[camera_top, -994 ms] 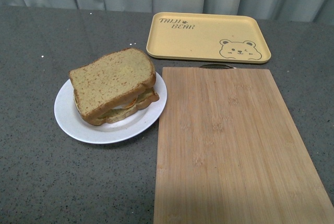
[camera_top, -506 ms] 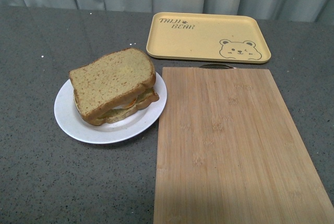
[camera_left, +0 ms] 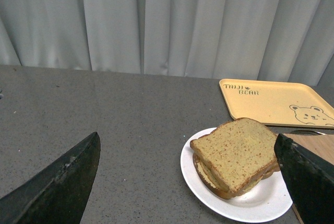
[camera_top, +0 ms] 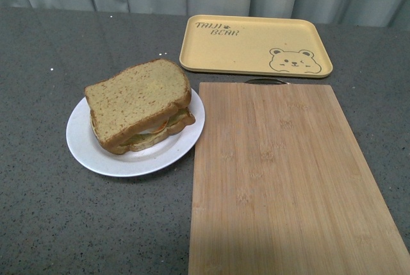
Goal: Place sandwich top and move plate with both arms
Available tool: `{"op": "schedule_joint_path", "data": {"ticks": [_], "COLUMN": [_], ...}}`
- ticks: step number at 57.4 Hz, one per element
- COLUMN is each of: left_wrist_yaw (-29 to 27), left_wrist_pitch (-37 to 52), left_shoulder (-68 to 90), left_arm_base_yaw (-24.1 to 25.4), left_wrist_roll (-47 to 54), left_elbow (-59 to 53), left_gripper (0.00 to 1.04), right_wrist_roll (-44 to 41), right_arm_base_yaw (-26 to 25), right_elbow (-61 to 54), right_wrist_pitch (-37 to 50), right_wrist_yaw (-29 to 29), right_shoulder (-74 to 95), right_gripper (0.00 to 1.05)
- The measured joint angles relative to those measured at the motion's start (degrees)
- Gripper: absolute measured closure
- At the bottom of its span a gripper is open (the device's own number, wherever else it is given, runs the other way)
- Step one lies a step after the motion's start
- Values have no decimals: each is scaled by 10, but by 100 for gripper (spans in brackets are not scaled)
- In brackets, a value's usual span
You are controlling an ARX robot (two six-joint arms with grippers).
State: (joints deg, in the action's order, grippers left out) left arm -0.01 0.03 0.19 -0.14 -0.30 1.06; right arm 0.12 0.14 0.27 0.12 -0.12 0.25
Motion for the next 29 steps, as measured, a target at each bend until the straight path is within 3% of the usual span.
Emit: {"op": "schedule_joint_path", "data": {"ticks": [5,14,20,23,29], "left_wrist_yaw": [0,0,113,118,111], "left_wrist_pitch": [0,0,-87,-58,88], "left_shoulder": [0,0,105,174,381], "left_arm_base_yaw": [0,0,26,24,15], "left_wrist_roll": [0,0,-23,-33,-77], "left_elbow": [0,0,38,39,59], "left_gripper": [7,7,7,7,7], "right_wrist_roll": [-1,-1,-1,-1,-1], "right_arm_base_yaw": [0,0,0,0,0], "right_elbow": [0,0,0,0,0], "right_wrist_pitch": [0,0,0,0,0], "right_wrist_yaw": [0,0,-1,-1,0], "right_shoulder": [0,0,0,0,0], "right_gripper": [91,59,40,31,9]}}
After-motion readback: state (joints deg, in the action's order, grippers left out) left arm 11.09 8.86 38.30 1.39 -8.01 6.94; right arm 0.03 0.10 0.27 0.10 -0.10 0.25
